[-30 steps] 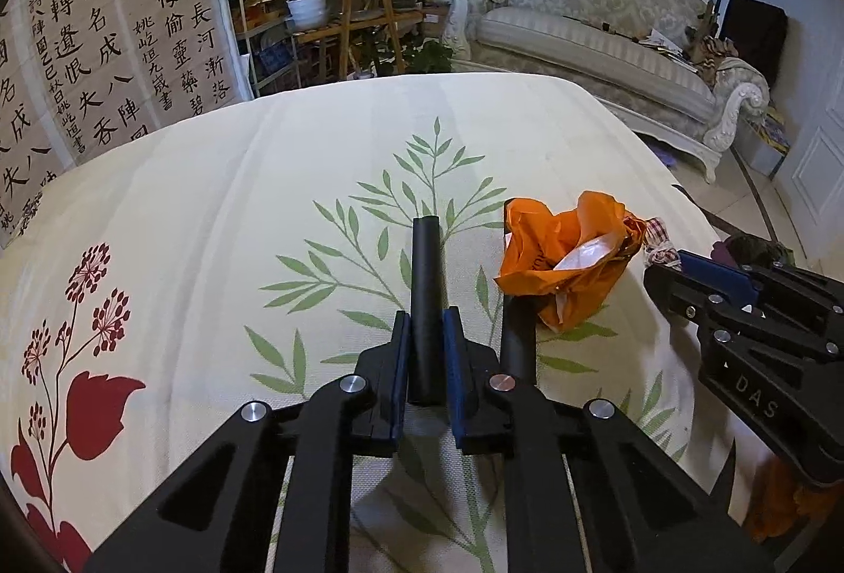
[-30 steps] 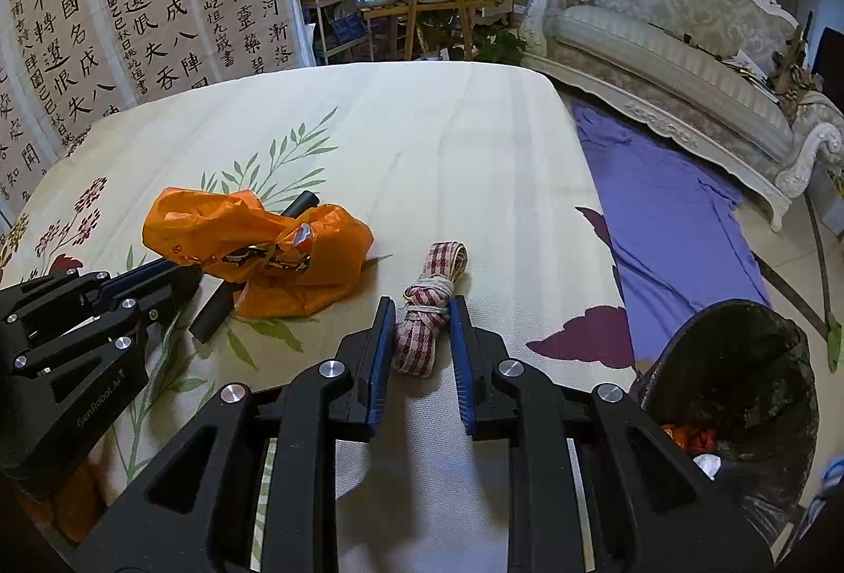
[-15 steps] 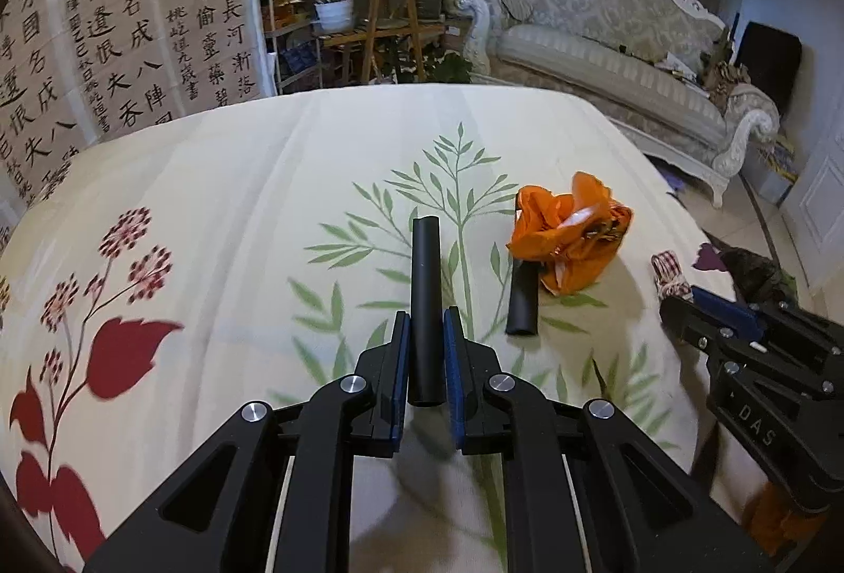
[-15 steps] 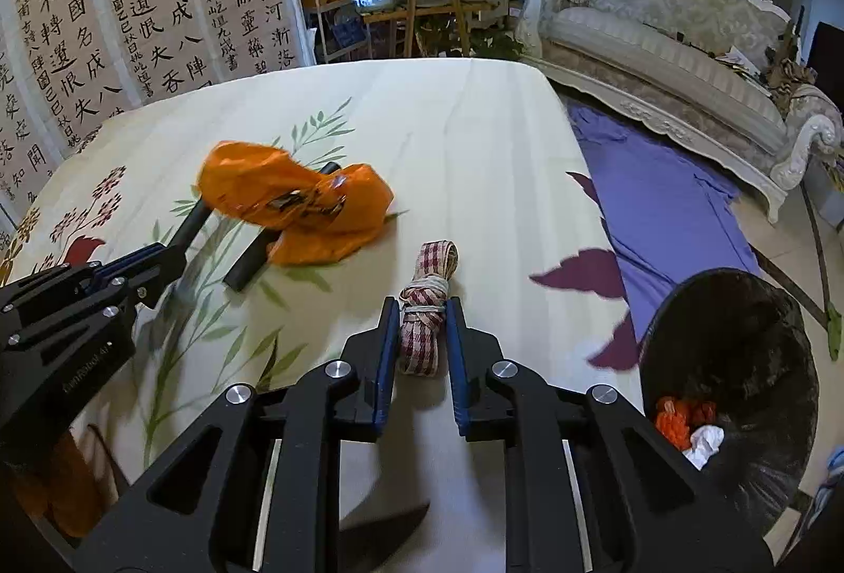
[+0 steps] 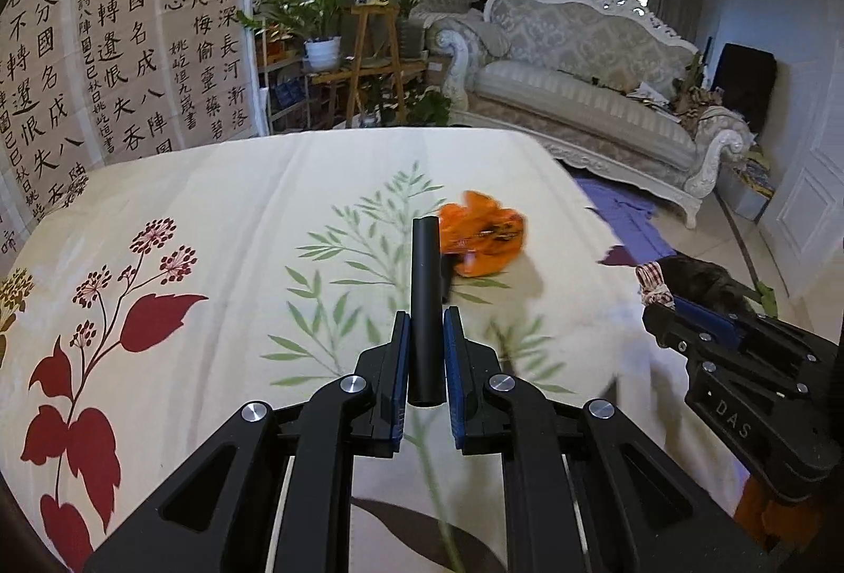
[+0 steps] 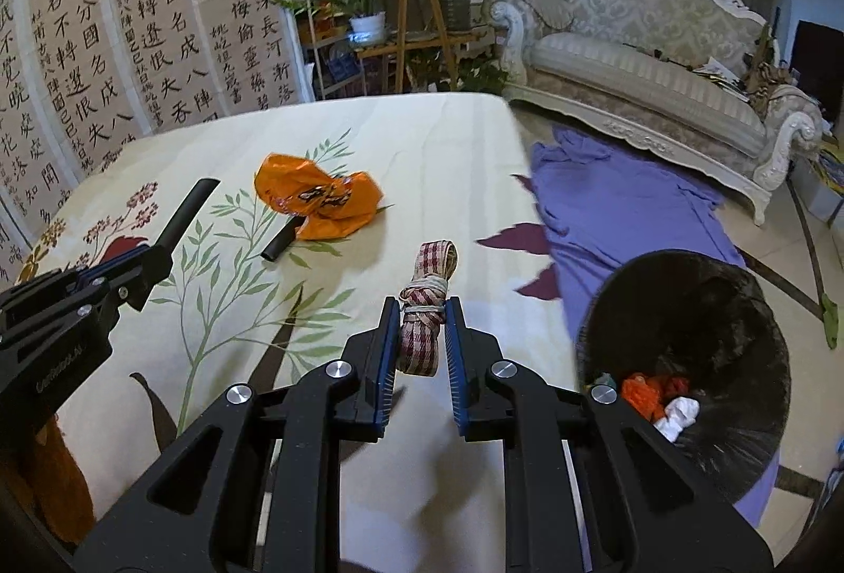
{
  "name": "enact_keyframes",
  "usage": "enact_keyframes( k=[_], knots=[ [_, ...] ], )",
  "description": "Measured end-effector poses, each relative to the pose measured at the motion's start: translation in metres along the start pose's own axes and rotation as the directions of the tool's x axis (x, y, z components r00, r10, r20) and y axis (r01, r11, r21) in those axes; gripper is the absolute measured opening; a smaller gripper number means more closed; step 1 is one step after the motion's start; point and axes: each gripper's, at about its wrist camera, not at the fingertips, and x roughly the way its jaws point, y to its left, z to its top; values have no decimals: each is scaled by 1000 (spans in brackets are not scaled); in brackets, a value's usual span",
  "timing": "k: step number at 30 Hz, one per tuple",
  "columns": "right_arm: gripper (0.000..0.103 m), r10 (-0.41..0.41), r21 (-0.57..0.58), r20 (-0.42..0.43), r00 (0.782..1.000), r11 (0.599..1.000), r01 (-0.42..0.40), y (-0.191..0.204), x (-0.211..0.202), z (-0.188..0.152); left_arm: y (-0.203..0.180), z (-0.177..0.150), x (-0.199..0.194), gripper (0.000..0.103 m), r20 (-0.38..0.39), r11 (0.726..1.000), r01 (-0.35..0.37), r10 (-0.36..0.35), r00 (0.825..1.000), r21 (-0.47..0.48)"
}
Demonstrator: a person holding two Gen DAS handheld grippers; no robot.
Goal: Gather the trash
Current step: 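Carry the black tube and checkered bundle over the bin and open both tools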
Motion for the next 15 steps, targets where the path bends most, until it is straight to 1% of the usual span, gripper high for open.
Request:
enact_keyframes(
  k=[9, 15],
  knots=[
    [17, -65, 66, 57, 996, 996, 61, -39, -34, -6, -41, 0, -14, 14, 34, 996, 72, -73, 997, 45],
    [17, -136, 135, 72, 988, 983, 125, -81, -48, -13, -80, 0, -10, 14, 35, 987, 131, -135, 990, 97]
  ],
)
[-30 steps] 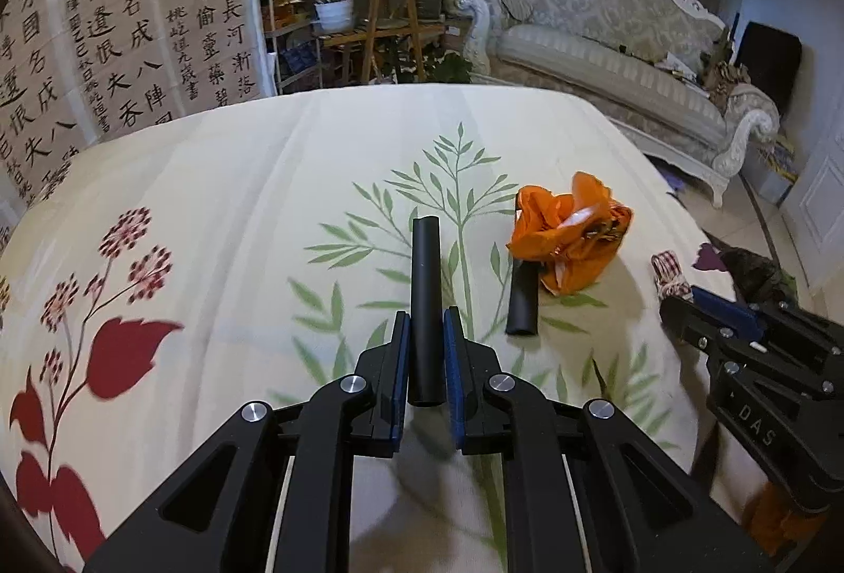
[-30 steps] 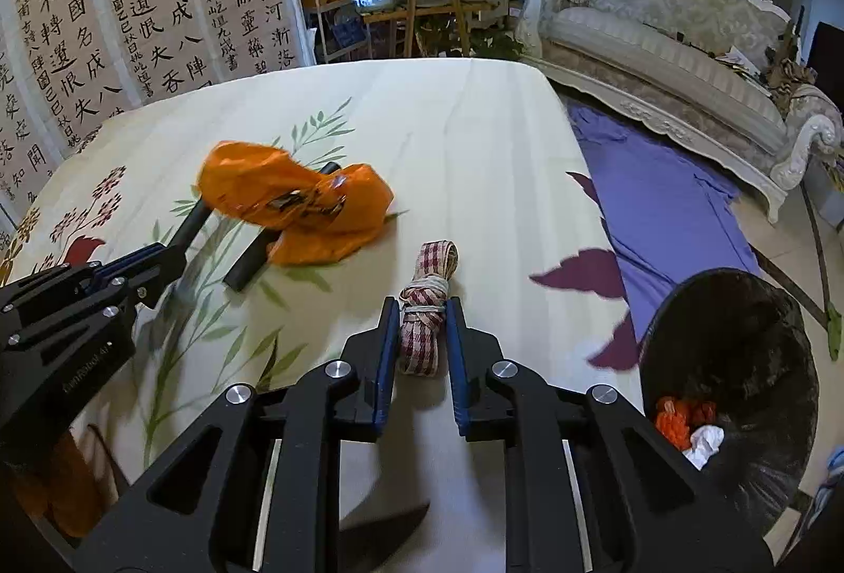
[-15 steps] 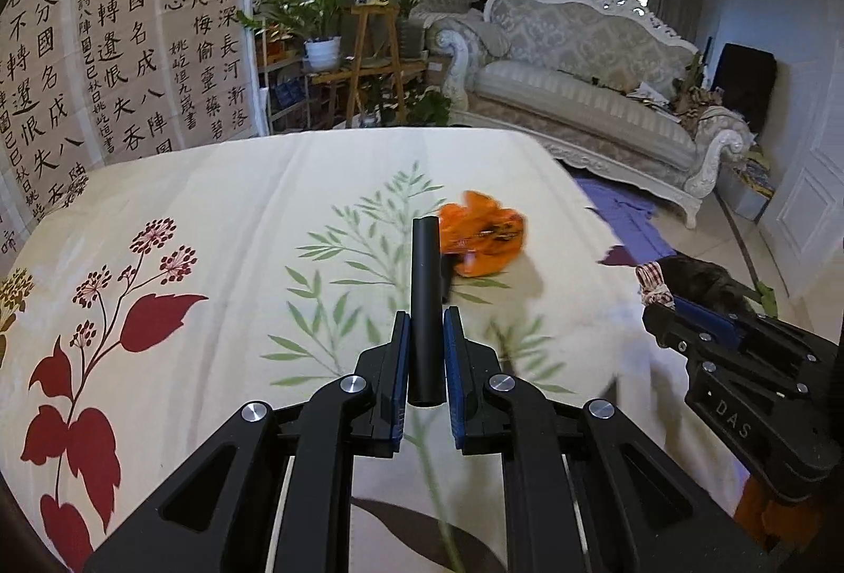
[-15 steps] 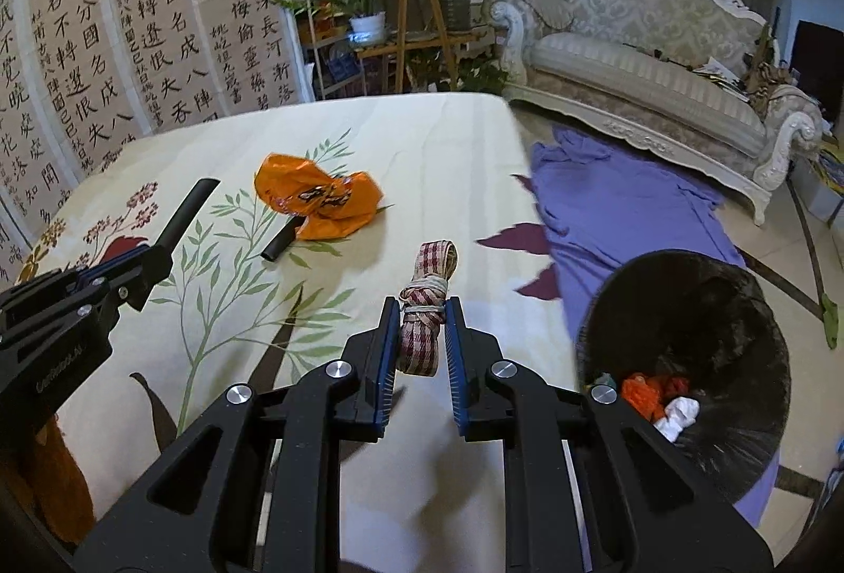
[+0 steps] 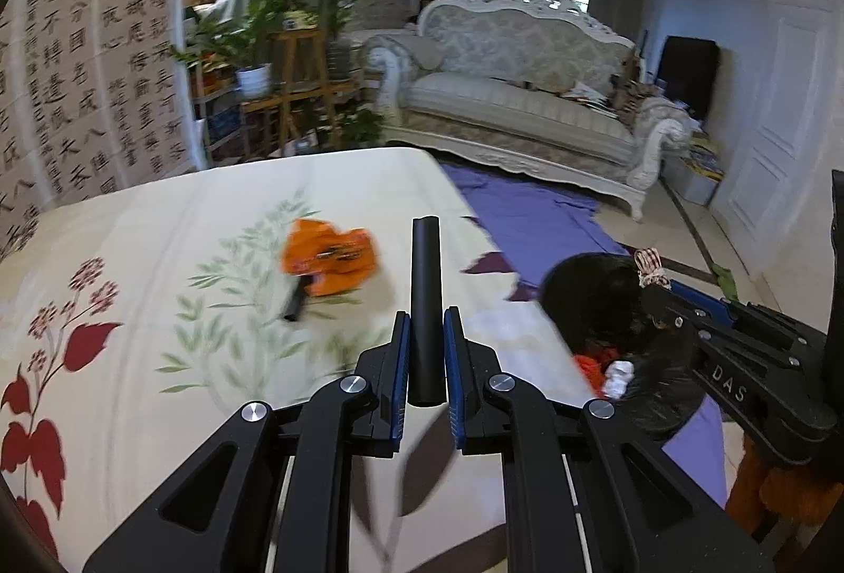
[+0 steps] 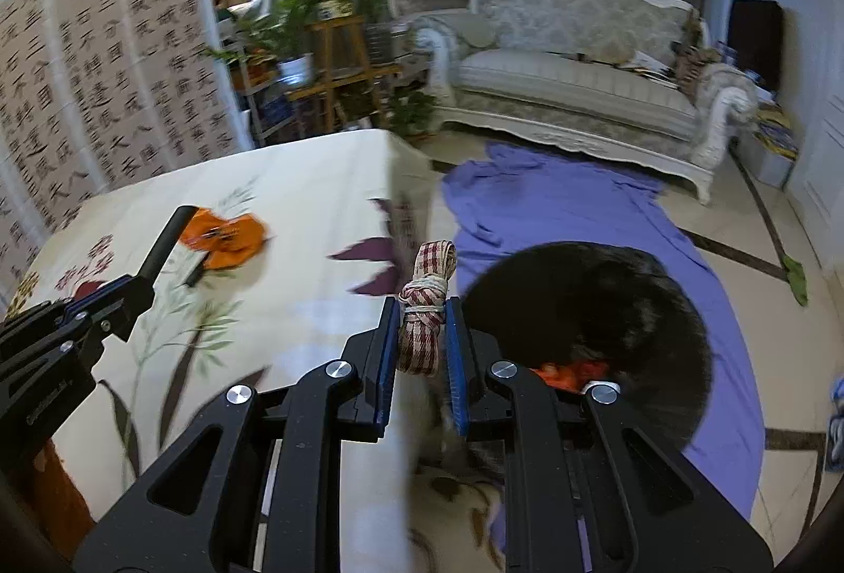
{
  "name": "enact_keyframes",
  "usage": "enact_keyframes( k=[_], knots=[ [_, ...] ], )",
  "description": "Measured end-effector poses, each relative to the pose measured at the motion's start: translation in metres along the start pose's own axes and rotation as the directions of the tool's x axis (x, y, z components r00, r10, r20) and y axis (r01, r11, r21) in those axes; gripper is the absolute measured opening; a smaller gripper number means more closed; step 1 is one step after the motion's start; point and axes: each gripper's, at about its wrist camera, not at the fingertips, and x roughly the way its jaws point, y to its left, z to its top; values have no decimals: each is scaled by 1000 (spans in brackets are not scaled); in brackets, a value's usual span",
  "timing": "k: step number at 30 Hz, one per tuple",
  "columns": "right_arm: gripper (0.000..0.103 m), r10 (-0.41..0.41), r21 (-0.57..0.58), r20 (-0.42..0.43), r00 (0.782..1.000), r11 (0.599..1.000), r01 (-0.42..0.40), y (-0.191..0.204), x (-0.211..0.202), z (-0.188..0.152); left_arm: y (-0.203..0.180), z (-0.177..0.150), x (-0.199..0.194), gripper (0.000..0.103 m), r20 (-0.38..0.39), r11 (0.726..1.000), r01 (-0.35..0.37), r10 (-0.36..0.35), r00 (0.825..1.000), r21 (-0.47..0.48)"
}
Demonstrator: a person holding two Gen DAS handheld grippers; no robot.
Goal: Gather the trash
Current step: 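Carry the black tube and checkered bundle over the bin and open both tools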
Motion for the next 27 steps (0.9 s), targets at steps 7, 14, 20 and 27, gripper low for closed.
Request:
enact_keyframes(
  k=[7, 14, 20, 27],
  knots=[
    [17, -84, 60, 0, 996, 995, 84, -47, 3, -2, -46, 2, 27, 14, -34, 996, 67, -65, 997, 63],
    [17, -139, 101, -12, 990, 985, 140, -81, 12, -4, -80, 11, 59, 14, -60, 990, 92, -86, 994, 109],
    [17, -160, 124, -28, 987, 979, 162, -106, 26, -6, -101, 13, 80, 14, -76, 986, 89, -79, 994, 142],
    [17, -173, 155, -39, 984, 972, 177, -125, 43, -5, -124, 20, 107, 14, -99, 980, 82, -64, 993, 183]
  ],
)
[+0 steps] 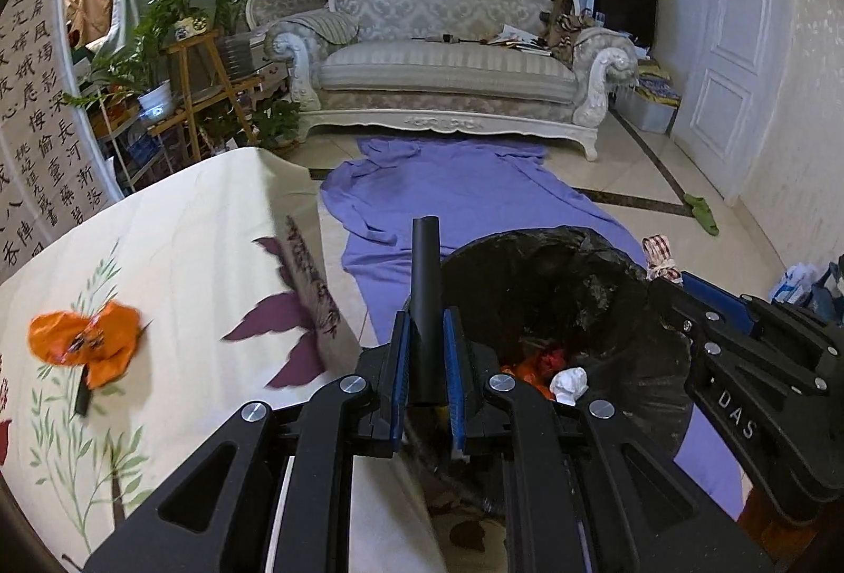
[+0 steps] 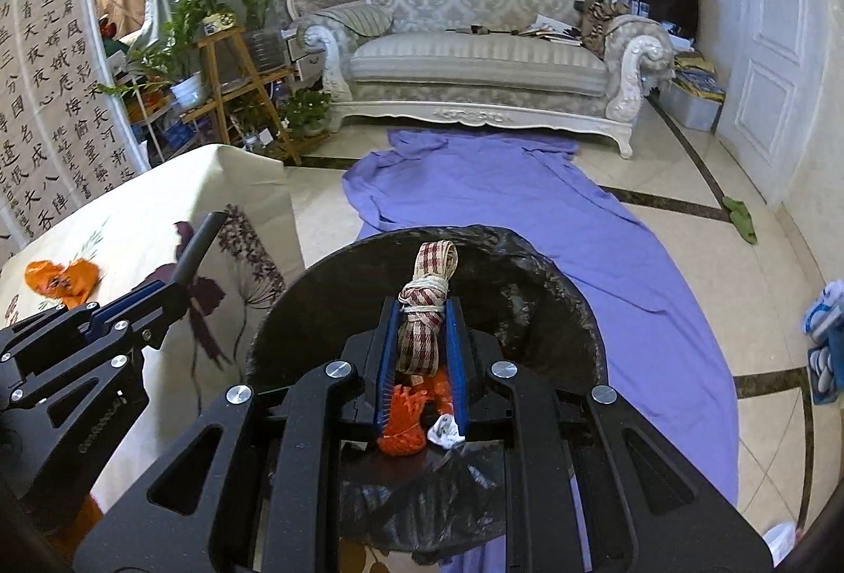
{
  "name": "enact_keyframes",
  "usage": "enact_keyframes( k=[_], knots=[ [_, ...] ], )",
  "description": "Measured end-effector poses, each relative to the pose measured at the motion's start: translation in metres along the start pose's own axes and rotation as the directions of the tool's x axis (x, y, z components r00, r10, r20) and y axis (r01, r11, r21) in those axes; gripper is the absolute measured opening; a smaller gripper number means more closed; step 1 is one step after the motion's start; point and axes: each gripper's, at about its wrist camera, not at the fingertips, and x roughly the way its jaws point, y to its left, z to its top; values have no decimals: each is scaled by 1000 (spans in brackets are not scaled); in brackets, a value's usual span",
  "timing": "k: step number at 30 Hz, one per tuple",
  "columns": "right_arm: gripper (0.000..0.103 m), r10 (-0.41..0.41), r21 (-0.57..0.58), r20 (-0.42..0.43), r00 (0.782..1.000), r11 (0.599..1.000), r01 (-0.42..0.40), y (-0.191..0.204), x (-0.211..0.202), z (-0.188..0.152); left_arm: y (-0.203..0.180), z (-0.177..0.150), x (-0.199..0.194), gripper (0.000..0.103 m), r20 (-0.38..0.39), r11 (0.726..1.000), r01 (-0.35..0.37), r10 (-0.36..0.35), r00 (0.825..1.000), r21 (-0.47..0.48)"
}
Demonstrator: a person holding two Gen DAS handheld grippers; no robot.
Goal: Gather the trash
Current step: 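Carry the black tube and checkered bundle over the bin and open both tools, then move both tools back over the bed toward the orange bag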
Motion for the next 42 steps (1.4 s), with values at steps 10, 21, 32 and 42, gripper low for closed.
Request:
enact_keyframes(
  k=[10, 21, 32, 42],
  knots=[
    [24, -14, 35, -22, 1000, 999, 15, -15, 24, 2, -13, 7, 26, 14, -38, 999, -18, 20, 999, 42],
    [44, -50, 79, -24, 998, 996, 52, -26, 24, -3, -6, 7, 23, 62, -44, 1000, -28, 28, 999, 15],
    [62, -63, 68, -7, 998, 996, 63, -17, 9, -4, 20, 3, -1, 75, -15, 996, -77, 77, 997, -39],
    [67, -8, 10, 17, 1000, 1000, 7, 26, -7, -1, 59, -12, -39, 77, 22, 984, -157, 160, 987, -89]
  ],
)
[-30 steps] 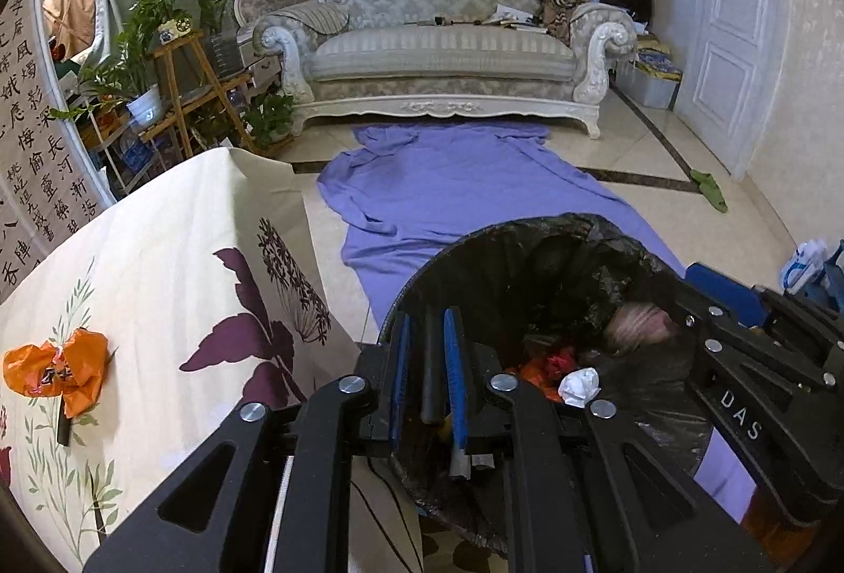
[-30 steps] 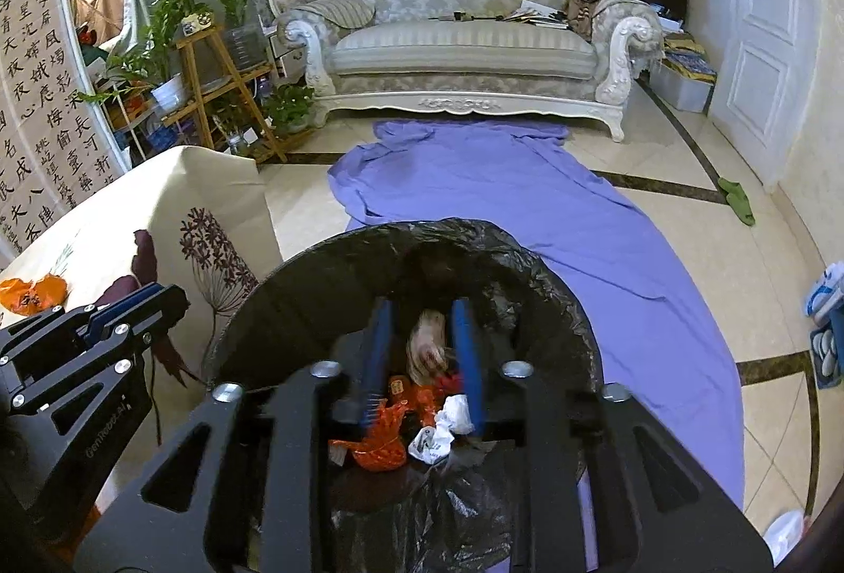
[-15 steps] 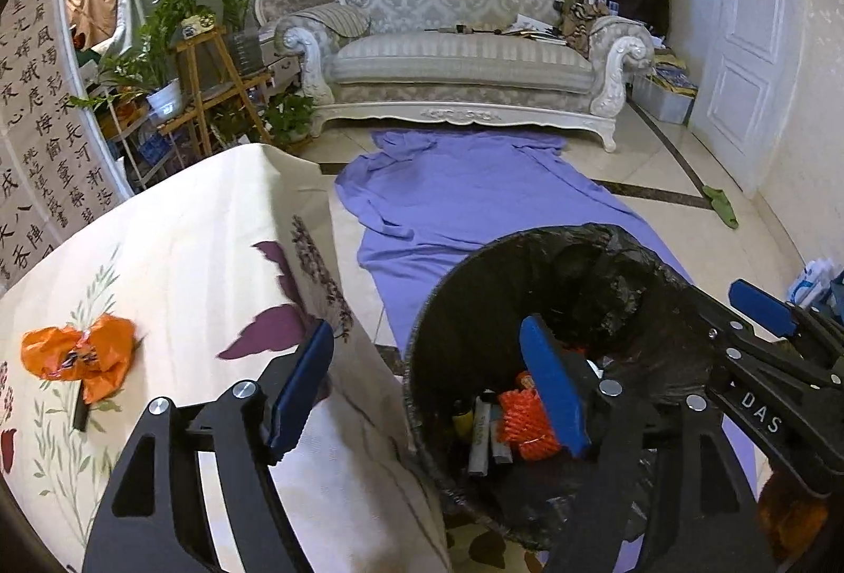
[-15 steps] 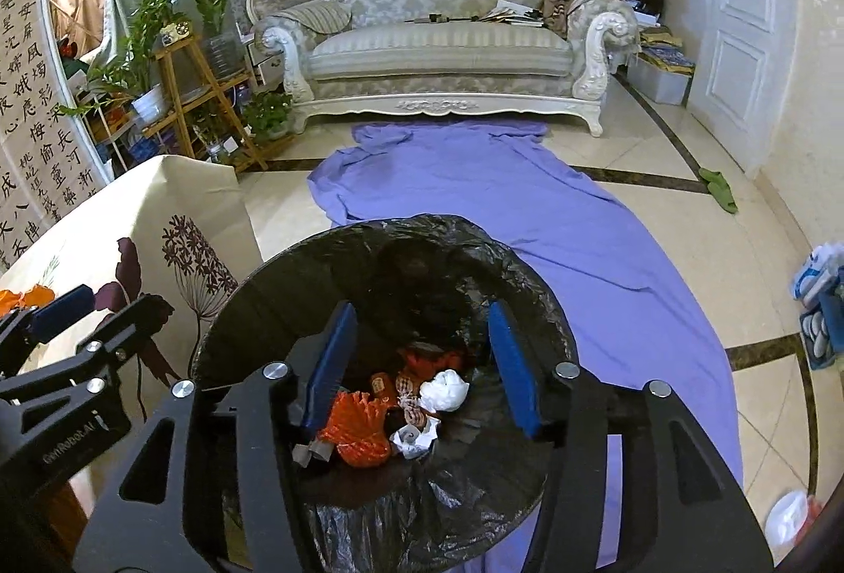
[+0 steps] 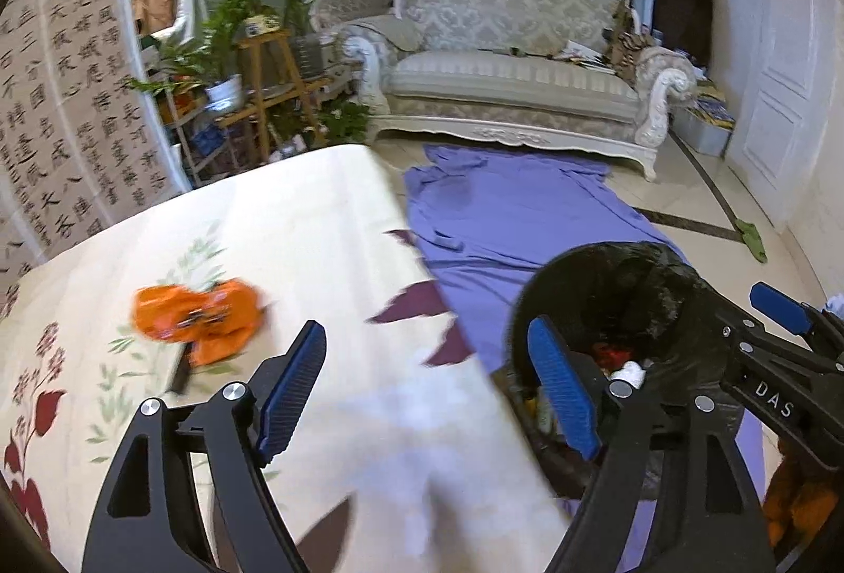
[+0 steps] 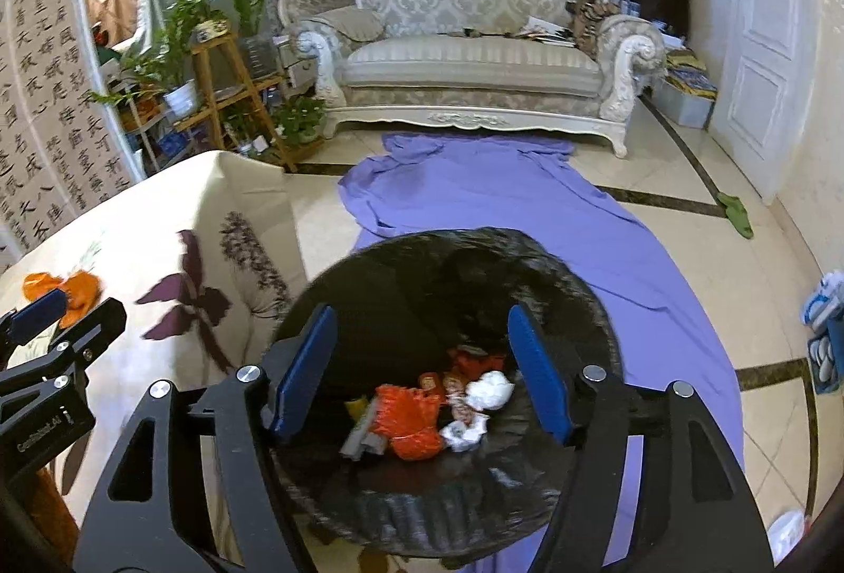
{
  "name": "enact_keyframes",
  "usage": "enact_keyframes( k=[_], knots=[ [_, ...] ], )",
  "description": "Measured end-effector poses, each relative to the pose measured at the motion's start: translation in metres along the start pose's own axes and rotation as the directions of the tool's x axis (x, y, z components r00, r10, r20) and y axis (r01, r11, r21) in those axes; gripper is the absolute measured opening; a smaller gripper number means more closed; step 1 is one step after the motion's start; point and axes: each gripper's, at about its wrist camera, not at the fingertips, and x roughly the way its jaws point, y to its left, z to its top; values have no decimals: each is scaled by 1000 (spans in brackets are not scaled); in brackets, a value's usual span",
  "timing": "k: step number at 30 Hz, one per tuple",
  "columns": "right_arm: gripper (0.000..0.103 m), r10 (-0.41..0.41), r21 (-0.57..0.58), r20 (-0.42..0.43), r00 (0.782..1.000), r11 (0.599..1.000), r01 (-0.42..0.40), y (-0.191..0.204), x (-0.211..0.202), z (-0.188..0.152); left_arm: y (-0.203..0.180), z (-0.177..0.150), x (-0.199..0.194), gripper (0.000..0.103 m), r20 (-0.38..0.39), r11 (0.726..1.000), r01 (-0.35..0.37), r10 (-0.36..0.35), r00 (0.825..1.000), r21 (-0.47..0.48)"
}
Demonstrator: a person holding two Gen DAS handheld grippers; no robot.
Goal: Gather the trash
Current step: 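Move both tools back over the bed toward the orange bag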
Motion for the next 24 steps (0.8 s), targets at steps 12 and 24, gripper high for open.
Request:
enact_keyframes(
  k=[12, 24],
  knots=[
    [68, 155, -120, -25, 988, 980, -157, 91, -9, -5, 95, -32, -23, 77, -32, 981, -147, 145, 989, -127],
    [69, 308, -246, -96, 946, 914, -323, 204, -4, -12, 192, -74, -35, 77, -112, 915, -317, 298, 948, -249]
  ],
)
